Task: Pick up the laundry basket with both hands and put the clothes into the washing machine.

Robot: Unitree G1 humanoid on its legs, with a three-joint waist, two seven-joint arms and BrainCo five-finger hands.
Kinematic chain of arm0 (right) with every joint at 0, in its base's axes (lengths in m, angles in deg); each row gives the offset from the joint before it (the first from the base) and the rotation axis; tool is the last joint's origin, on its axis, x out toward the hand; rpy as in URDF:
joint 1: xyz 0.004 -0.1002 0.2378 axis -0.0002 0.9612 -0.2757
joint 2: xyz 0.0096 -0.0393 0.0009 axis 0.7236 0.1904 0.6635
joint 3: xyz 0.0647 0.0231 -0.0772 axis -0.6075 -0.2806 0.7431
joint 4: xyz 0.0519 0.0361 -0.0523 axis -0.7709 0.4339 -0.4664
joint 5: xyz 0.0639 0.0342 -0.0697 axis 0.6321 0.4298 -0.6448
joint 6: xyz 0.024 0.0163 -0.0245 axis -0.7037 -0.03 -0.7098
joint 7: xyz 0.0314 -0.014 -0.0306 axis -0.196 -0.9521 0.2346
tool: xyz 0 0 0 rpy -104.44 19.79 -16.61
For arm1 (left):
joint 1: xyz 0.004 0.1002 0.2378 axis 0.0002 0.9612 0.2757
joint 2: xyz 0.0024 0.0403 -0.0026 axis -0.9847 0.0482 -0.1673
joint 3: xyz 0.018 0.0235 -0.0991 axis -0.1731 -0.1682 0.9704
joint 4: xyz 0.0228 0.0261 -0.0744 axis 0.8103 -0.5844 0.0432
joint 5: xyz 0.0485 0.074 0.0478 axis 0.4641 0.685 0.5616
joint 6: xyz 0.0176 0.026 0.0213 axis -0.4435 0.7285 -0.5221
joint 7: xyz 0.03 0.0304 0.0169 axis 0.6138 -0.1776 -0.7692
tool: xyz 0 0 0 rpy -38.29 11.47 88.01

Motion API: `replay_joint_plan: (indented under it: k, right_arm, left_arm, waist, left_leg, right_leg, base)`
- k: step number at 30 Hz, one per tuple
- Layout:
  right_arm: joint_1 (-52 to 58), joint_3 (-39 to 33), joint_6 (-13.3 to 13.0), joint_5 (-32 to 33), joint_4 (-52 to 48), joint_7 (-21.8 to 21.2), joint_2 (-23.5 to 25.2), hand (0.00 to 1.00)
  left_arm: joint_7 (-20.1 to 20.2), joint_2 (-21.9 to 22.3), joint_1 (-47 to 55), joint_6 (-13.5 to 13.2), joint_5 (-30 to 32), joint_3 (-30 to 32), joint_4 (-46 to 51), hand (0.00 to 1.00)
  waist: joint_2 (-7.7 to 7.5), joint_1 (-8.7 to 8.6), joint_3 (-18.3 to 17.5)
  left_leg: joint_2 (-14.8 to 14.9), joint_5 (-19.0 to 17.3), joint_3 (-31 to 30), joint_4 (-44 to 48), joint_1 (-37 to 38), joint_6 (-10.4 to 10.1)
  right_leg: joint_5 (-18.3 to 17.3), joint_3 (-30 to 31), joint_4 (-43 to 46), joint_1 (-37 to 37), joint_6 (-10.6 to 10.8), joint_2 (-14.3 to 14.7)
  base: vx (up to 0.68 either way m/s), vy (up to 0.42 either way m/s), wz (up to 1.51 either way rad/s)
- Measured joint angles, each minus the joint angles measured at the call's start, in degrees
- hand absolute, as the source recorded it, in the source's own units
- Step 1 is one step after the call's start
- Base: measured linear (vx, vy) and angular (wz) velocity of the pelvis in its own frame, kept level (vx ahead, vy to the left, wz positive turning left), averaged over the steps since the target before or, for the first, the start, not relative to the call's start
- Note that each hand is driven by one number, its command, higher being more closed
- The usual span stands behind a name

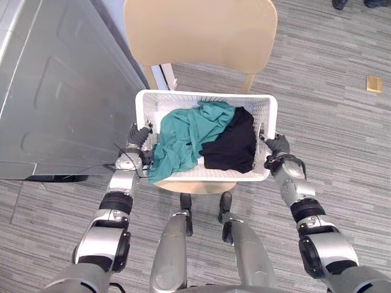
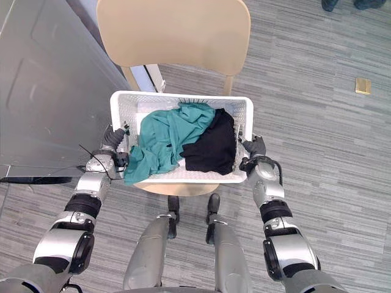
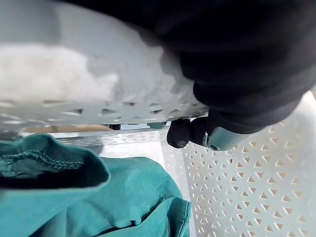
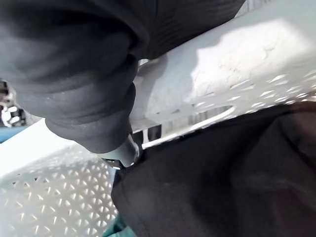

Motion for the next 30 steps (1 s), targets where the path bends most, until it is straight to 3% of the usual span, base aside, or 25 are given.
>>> replay_joint_plan:
  k: [1, 4, 5, 13, 16, 20, 30]
  right_arm:
    - [-0.13, 0.31, -0.17, 0.02, 0.00, 0.00, 0.07, 1.00]
    - [-1.16, 1.12, -0.52, 0.09, 0.00, 0.00, 0.56, 1.00]
    - [-1.46, 1.12, -0.45, 0.11, 0.01, 0.01, 1.02, 0.00]
    - [-1.70, 3.74, 0.03, 3.18, -0.26, -2.66, 2.34, 0.00]
    - [-0.33, 5.15, 1.52, 3.87, -1.32, -4.57, 2.40, 0.00]
    - [0.66, 4.60, 2.05, 4.13, -2.79, -4.60, 1.78, 0.00]
    - [1.60, 2.03, 4.49, 2.15, -4.98, -5.78, -1.34, 0.00]
  left_arm:
    - [0.00, -0.06, -0.10, 0.06, 0.16, 0.34, 0.00, 0.00]
    - [0.00, -1.28, -0.95, 0.15, 0.54, 1.23, -0.04, 0.00]
    - [-0.02, -1.51, -1.34, 0.14, 0.48, 2.27, -0.03, 0.00]
    - [-2.48, -3.82, -5.23, 1.23, -0.15, 8.01, -0.16, 0.00]
    - [-3.48, -5.06, -7.46, 1.41, -0.62, 9.44, -0.29, 0.00]
    - [-4.17, -8.50, -9.04, 1.74, -2.52, 10.81, -0.28, 0.00]
    - [-0.99, -11.08, -10.70, 2.13, -2.88, 9.46, -3.10, 0.00]
  waist:
    - [-0.11, 0.00, 0.07]
    - [-0.84, 0.11, 0.47]
    - [-1.20, 0.23, 0.75]
    - [-1.79, 0.45, 1.43]
    - [-1.75, 0.81, 1.57]
    - [-1.77, 1.19, 1.58]
    - [-1.78, 1.33, 1.58]
  left_leg:
    - [0.01, 0.01, -0.04, 0.00, -0.03, -0.01]
    - [0.33, 0.10, -0.39, 0.12, -0.49, -0.15]
    - [0.45, 0.12, -0.40, 0.21, -0.51, -0.19]
    - [1.12, 0.14, -0.67, 0.85, -0.66, -0.33]
    - [1.49, 0.14, -1.11, 1.01, -0.70, -0.35]
    - [1.84, 0.10, -1.29, 1.96, -0.59, -0.52]
    - [2.14, -0.35, -0.37, 1.86, 1.85, -0.78]
  right_leg:
    - [0.02, -0.02, -0.05, 0.00, -0.03, 0.03]
    - [0.44, -0.27, -0.64, 0.00, -0.42, 0.46]
    - [0.48, -0.28, -0.69, 0.01, -0.46, 0.58]
    - [0.63, -0.48, -0.74, 0.25, -0.70, 1.20]
    - [0.93, -0.89, -1.69, 0.97, -0.89, 1.64]
    - [0.93, -1.19, -1.67, 1.43, -0.89, 1.92]
    - [0.92, -1.34, -1.62, 4.06, -0.90, 1.83]
  base:
    - [0.00, 0.000, 0.00]
    - [0.00, -0.011, 0.01]
    - [0.00, -0.035, 0.01]
    - [0.00, -0.022, -0.01]
    - [0.00, -0.022, 0.03]
    - [0.01, -0.009, 0.01]
    - [-0.02, -0.004, 0.01]
